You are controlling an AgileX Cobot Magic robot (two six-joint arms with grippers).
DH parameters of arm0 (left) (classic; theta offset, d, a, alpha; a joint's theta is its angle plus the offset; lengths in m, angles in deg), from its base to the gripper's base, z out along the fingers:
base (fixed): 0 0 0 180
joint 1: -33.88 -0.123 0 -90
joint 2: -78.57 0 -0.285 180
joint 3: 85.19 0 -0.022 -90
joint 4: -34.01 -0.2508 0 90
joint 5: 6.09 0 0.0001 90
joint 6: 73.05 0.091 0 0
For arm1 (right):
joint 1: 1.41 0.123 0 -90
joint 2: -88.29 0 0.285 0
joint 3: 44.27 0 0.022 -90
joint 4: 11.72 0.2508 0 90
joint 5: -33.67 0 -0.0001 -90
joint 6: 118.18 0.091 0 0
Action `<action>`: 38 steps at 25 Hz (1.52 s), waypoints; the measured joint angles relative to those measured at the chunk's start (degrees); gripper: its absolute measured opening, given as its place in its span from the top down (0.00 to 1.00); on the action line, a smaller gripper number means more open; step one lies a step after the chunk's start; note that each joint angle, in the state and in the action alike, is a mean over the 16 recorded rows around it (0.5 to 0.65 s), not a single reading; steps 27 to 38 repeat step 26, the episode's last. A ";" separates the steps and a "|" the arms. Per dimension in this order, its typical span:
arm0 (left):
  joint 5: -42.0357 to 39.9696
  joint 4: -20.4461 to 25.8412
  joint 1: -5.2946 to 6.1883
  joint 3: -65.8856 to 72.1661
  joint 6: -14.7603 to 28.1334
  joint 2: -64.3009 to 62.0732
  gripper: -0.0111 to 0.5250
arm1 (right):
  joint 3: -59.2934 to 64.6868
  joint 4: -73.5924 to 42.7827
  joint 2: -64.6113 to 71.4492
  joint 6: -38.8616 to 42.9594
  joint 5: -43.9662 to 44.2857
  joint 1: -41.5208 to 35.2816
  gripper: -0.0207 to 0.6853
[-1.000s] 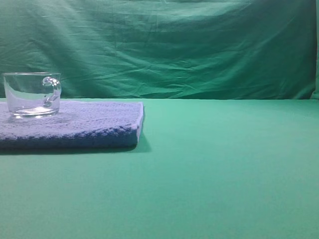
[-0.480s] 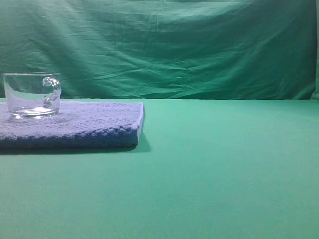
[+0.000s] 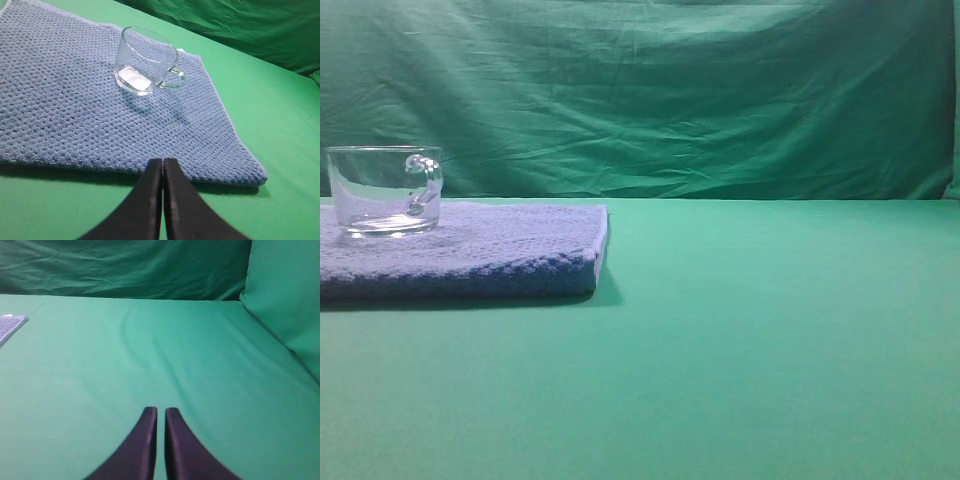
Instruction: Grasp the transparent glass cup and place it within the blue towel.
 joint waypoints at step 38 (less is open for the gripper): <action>0.00 0.00 0.00 0.00 0.00 0.00 0.98 | 0.01 0.00 0.00 0.02 1.06 0.00 0.90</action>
